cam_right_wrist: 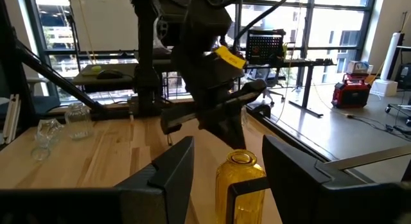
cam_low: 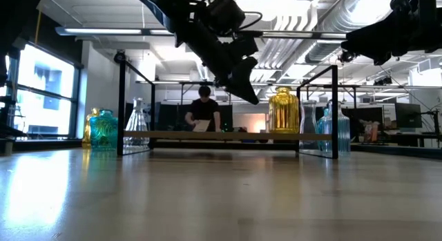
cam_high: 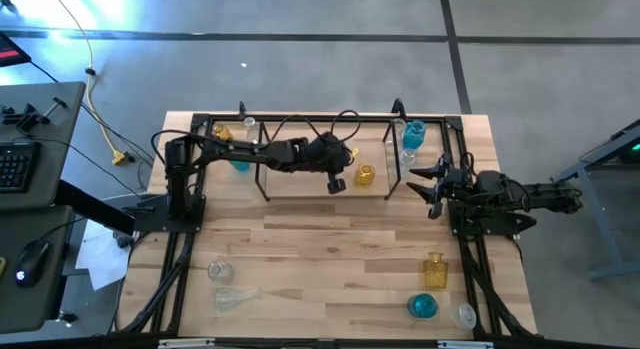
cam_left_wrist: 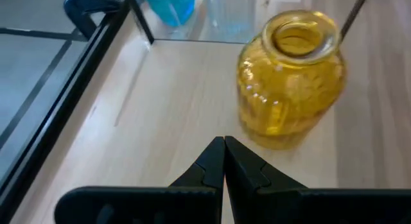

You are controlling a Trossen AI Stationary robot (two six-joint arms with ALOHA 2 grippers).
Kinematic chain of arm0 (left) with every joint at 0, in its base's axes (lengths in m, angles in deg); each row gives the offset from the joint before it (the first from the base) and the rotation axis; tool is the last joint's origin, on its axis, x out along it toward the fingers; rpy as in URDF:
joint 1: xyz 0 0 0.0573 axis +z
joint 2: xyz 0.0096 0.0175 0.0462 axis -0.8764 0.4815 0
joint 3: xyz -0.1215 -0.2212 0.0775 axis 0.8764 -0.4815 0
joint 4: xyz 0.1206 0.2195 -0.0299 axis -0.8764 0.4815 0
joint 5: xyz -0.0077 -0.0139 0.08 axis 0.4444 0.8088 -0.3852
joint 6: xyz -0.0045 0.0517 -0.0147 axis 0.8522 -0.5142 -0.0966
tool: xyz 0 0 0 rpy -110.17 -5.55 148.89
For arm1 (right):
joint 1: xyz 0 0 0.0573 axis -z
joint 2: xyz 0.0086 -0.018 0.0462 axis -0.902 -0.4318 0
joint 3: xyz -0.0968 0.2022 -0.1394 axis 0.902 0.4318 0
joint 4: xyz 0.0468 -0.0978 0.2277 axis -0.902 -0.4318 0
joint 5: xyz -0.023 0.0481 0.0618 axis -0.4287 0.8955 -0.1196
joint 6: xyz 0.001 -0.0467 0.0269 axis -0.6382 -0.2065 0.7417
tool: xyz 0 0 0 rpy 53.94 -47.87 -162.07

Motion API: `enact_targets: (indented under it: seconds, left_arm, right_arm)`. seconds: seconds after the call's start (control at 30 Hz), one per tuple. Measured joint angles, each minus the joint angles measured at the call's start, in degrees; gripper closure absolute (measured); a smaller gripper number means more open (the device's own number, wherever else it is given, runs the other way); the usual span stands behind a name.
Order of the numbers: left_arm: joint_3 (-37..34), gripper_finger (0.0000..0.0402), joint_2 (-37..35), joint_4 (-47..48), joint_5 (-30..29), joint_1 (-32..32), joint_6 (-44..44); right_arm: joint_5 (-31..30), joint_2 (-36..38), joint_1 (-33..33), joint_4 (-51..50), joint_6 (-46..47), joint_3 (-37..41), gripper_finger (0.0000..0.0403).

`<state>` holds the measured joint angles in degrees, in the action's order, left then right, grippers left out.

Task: Sort vases onto shelf
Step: Put the yellow vase on the shelf

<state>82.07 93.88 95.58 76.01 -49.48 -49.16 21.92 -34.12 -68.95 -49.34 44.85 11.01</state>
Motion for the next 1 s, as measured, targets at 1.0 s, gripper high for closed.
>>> enact_targets:
  seconds: [1.0]
  left_arm:
    - [0.0, 0.0402, 0.1, -4.7, 3.4, -2.1, 1.7]
  right_arm:
    - [0.0, 0.0, 0.0, 0.1, 0.0, 0.0, 0.0233]
